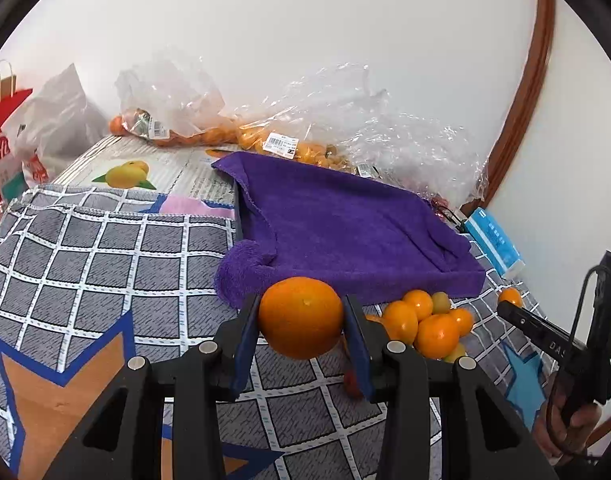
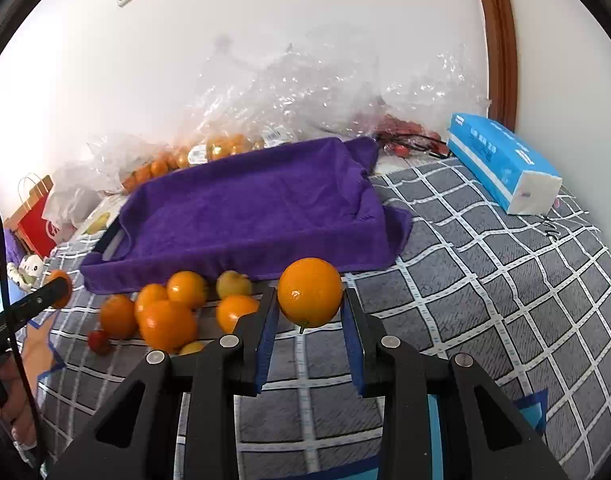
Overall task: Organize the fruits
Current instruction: 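Lift both held oranges and carry them over the purple towel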
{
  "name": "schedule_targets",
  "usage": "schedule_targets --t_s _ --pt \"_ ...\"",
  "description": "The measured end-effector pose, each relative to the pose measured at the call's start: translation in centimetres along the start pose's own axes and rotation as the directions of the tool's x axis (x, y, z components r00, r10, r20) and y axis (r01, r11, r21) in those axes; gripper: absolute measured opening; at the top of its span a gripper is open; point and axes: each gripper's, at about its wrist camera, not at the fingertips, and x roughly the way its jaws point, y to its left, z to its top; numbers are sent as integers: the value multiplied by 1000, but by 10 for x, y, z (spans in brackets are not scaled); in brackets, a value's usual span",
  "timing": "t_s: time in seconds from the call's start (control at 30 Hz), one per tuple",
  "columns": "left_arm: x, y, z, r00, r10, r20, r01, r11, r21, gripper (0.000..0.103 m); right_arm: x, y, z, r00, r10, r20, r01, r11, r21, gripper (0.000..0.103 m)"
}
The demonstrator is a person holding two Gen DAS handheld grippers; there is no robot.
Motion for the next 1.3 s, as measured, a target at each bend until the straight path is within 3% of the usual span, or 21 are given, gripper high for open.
schedule_targets --t_s 0.33,0.73,0.87,1.07,1.3 --pt "-28 -21 49 999 -14 30 14 1000 -7 39 -16 36 36 996 73 41 -70 994 -81 32" --pt "24 -44 117 994 -34 108 40 998 -52 39 10 59 105 983 120 142 -102 987 -128 32" --pt "46 -41 114 993 -11 120 17 999 -50 39 31 54 110 983 116 142 -101 989 -110 32" --pt "77 -28 96 997 16 75 -11 998 -65 39 56 38 97 986 103 132 -94 993 -74 32" --pt "88 -24 90 996 42 79 -37 997 -64 39 70 26 94 991 80 110 -73 995 -64 32"
